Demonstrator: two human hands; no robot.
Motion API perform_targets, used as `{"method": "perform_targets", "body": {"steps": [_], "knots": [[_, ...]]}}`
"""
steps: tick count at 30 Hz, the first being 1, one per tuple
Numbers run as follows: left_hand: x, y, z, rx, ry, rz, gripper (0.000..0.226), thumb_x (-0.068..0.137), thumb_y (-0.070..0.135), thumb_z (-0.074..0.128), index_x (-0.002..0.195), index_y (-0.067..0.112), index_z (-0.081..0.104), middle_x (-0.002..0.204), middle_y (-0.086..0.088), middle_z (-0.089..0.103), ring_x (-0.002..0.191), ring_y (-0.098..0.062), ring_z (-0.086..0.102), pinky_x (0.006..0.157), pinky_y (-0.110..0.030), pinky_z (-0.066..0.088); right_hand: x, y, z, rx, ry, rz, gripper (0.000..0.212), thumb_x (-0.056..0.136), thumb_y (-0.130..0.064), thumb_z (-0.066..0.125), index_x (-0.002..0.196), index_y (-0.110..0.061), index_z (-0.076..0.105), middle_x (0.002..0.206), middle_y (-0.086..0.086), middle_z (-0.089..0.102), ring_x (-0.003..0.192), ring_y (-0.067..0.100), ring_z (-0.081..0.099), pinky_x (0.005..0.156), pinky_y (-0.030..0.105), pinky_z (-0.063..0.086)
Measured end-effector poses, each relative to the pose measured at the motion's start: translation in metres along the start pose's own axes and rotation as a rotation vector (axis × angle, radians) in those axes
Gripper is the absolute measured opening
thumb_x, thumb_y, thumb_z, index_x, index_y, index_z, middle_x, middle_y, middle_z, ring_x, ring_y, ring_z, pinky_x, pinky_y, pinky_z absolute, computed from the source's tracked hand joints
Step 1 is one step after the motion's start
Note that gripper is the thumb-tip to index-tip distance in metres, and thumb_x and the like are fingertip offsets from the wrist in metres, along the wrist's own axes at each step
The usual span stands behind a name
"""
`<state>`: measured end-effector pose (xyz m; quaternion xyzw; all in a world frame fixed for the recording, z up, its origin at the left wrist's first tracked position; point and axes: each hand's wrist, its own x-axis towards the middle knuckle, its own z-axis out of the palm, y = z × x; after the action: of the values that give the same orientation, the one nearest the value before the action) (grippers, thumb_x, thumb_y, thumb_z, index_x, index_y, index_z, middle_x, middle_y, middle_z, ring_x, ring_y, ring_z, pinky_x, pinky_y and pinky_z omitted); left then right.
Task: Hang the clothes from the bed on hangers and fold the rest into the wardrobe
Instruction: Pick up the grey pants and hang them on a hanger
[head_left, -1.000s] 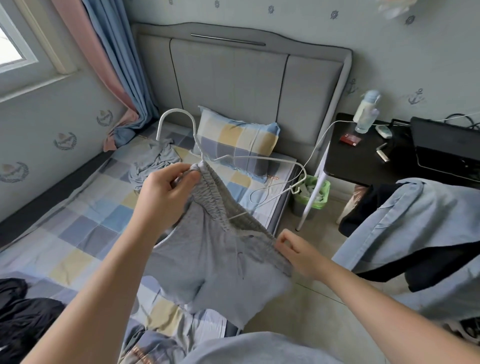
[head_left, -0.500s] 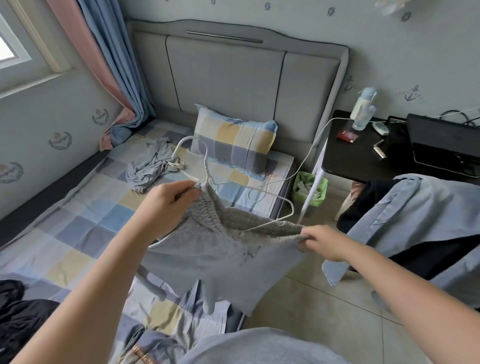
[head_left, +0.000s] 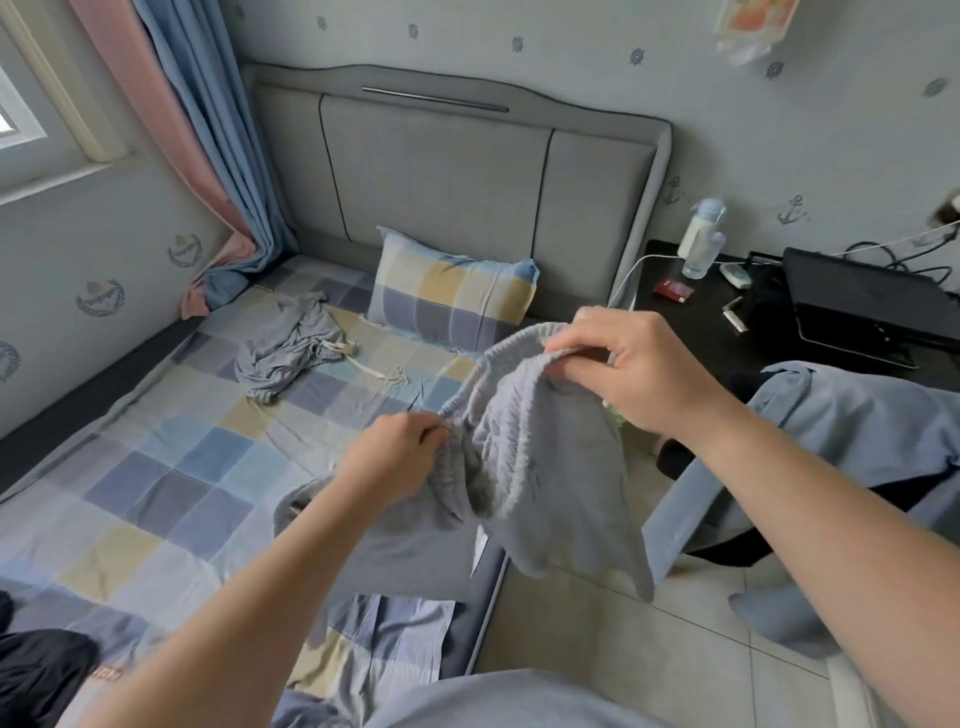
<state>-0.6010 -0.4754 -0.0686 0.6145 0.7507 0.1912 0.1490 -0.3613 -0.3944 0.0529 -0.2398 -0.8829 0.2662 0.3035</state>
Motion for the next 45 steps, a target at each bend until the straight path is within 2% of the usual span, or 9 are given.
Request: {"method": "perform_targets", "body": {"steps": [5,9,15,20,26,33,37,39,45], "knots": [[0.011,0.013,-0.047,-0.152,0.432,0.135,0.016,0.101,0.022,0.058,0.100,0.013,0.072,0.076,0.003,0.066,0.071,-0.023,0.061,0.062,-0.029,0.045,-0.024,-0.056,-0.032,0.383,-0.417,-0.137,0.013,0.088,-0.026,0.077,0.098,-0.018,0.077,0.098,-0.001,0.073,0.097,0.022,0.069,0.088,0.028,0.051],[0.012,0.029,-0.097,-0.227,0.500,0.341,0.018,0.098,0.021,0.061,0.109,0.012,0.073,0.090,0.003,0.071,0.079,-0.010,0.060,0.071,-0.026,0.047,-0.014,-0.021,-0.040,0.007,0.141,-0.080,0.026,0.098,-0.028,0.062,0.122,-0.021,0.062,0.130,-0.002,0.060,0.129,0.017,0.052,0.109,0.036,0.040],[0.013,0.052,-0.128,-0.278,0.483,0.526,0.016,0.096,0.007,0.062,0.107,0.006,0.073,0.089,0.011,0.065,0.086,0.006,0.057,0.080,-0.008,0.041,-0.027,0.030,-0.016,-0.002,0.065,0.184,0.021,0.103,-0.021,0.051,0.093,-0.036,0.060,0.079,-0.019,0.064,0.078,-0.002,0.059,0.072,0.025,0.044],[0.022,0.065,-0.117,-0.295,0.574,0.463,0.012,0.096,0.003,0.062,0.100,0.004,0.073,0.083,-0.002,0.064,0.085,-0.020,0.057,0.079,-0.016,0.040,-0.032,0.037,-0.010,0.148,0.244,0.199,0.029,0.103,-0.015,0.053,0.082,-0.031,0.065,0.071,-0.013,0.061,0.069,-0.001,0.054,0.065,0.015,0.040],[0.026,0.078,-0.140,-0.671,0.796,0.344,0.014,0.101,0.022,0.057,0.094,0.023,0.069,0.083,0.005,0.063,0.077,-0.010,0.056,0.070,-0.031,0.045,-0.055,0.062,-0.027,0.210,0.396,0.326,0.023,0.102,-0.019,0.054,0.089,-0.026,0.071,0.083,0.005,0.069,0.076,0.013,0.060,0.072,0.024,0.045],[0.021,0.111,-0.158,-0.634,-0.185,0.578,0.038,0.083,0.059,0.070,0.092,0.024,0.081,0.092,-0.005,0.078,0.088,-0.024,0.073,0.080,-0.029,0.056,-0.105,0.064,-0.090,0.196,0.559,0.438,0.029,0.102,-0.019,0.053,0.092,-0.035,0.076,0.090,-0.005,0.074,0.090,0.011,0.068,0.081,0.026,0.052],[0.042,0.173,-0.115,-0.354,0.287,0.653,0.026,0.089,0.046,0.070,0.109,0.030,0.073,0.123,0.010,0.065,0.121,-0.017,0.056,0.104,-0.028,0.039,-0.147,0.058,-0.129,0.246,0.587,0.413,0.020,0.097,-0.038,0.060,0.097,-0.028,0.077,0.093,0.004,0.076,0.089,0.019,0.072,0.076,0.019,0.054],[0.054,0.210,-0.096,-0.168,0.325,0.727,0.040,0.089,0.049,0.065,0.126,0.032,0.063,0.135,0.011,0.056,0.130,-0.020,0.045,0.108,-0.038,0.031,-0.174,0.062,-0.148,0.263,0.626,0.422,0.047,0.084,-0.062,0.067,0.098,-0.019,0.076,0.093,0.015,0.074,0.089,0.030,0.070,0.079,0.032,0.054],[0.084,0.335,-0.026,-0.259,0.220,0.864,0.019,0.095,0.025,0.067,0.113,0.020,0.070,0.089,0.015,0.063,0.080,-0.003,0.053,0.071,-0.021,0.044,-0.266,0.054,-0.217,0.222,0.813,0.473,0.051,0.075,-0.066,0.073,0.093,-0.018,0.077,0.084,0.005,0.075,0.077,0.014,0.071,0.066,0.017,0.054]]}}
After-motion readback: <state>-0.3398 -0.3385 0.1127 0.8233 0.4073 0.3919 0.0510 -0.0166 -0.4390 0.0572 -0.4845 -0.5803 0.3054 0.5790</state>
